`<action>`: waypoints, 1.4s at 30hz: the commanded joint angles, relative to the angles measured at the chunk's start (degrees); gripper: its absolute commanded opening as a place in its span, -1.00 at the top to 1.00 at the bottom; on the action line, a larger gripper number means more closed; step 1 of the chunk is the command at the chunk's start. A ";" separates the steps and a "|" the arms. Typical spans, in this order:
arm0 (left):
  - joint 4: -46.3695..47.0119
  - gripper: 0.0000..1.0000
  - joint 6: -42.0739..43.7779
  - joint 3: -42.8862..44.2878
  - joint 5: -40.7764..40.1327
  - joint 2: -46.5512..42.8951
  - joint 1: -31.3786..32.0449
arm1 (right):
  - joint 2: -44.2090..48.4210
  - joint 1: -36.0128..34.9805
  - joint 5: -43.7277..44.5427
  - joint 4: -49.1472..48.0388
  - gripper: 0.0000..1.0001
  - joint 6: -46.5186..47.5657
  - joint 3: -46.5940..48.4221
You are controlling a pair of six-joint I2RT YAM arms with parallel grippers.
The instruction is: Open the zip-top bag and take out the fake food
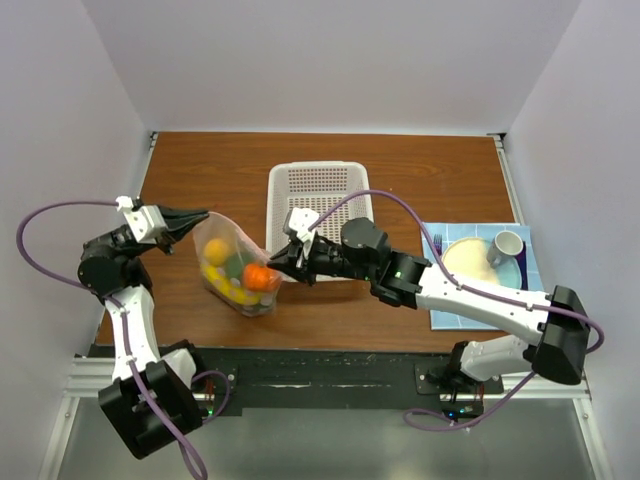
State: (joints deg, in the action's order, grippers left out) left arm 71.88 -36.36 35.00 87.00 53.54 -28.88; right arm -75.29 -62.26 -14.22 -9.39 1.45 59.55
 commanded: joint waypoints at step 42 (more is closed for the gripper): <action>0.63 -0.39 -7.76 -1.70 11.00 -0.98 9.81 | -19.19 3.72 -7.40 24.06 1.00 14.02 39.50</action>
State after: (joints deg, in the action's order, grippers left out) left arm 69.25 -42.76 33.10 86.37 51.44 -17.91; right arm -94.21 -58.70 -18.41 16.88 15.73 94.67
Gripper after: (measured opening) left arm 0.792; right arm 0.015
